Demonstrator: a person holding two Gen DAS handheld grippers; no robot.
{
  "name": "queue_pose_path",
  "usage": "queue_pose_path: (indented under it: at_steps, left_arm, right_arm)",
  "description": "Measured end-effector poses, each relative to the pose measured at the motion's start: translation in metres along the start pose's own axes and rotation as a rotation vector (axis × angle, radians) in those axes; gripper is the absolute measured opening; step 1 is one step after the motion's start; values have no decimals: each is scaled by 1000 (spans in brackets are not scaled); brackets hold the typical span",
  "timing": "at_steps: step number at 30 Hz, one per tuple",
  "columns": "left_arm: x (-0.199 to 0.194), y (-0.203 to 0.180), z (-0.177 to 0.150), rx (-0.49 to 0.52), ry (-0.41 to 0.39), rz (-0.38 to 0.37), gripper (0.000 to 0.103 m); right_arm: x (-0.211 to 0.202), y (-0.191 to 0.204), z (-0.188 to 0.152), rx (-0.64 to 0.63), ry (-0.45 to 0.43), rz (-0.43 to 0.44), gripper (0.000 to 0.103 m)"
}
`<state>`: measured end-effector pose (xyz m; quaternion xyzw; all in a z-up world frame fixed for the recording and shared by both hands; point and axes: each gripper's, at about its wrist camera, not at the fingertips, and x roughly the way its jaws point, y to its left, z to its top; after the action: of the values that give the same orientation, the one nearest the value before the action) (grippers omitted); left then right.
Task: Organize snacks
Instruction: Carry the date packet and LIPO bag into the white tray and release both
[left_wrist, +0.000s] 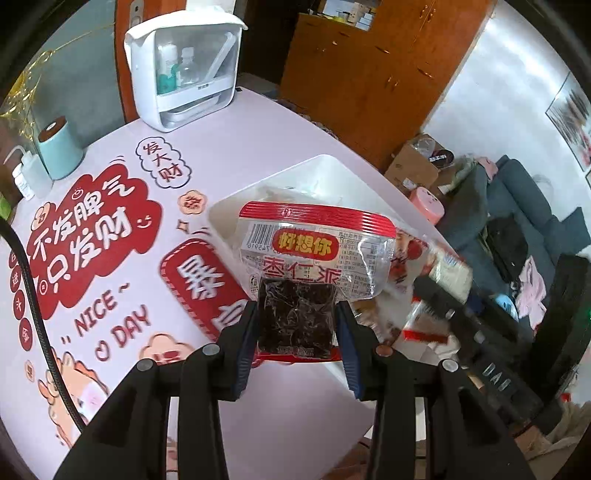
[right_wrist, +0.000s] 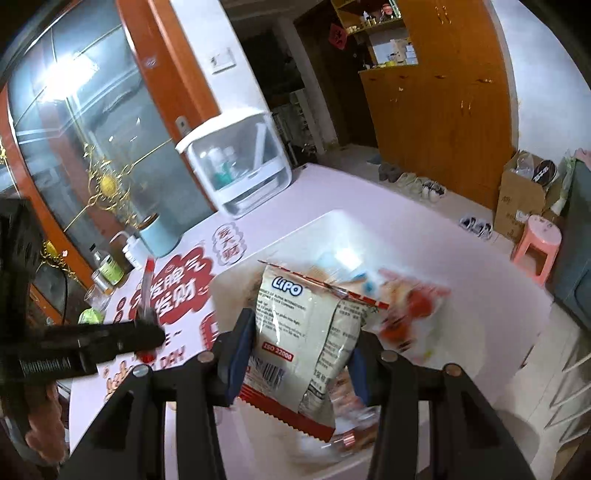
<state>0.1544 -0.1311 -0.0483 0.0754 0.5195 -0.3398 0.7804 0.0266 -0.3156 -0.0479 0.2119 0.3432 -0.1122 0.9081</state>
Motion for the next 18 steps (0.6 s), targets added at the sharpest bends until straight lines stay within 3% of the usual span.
queue_pose_path:
  at_steps: [6, 9, 18]
  left_arm:
    - [24, -57, 9, 11, -7, 28, 40]
    - [31, -82, 10, 38, -22, 79, 40]
    - [47, -102, 1, 20, -4, 137, 40]
  right_arm:
    - [6, -33, 15, -20, 41, -4, 47]
    - [13, -41, 17, -42, 83, -11, 47]
    - [24, -50, 23, -92, 139, -26, 48]
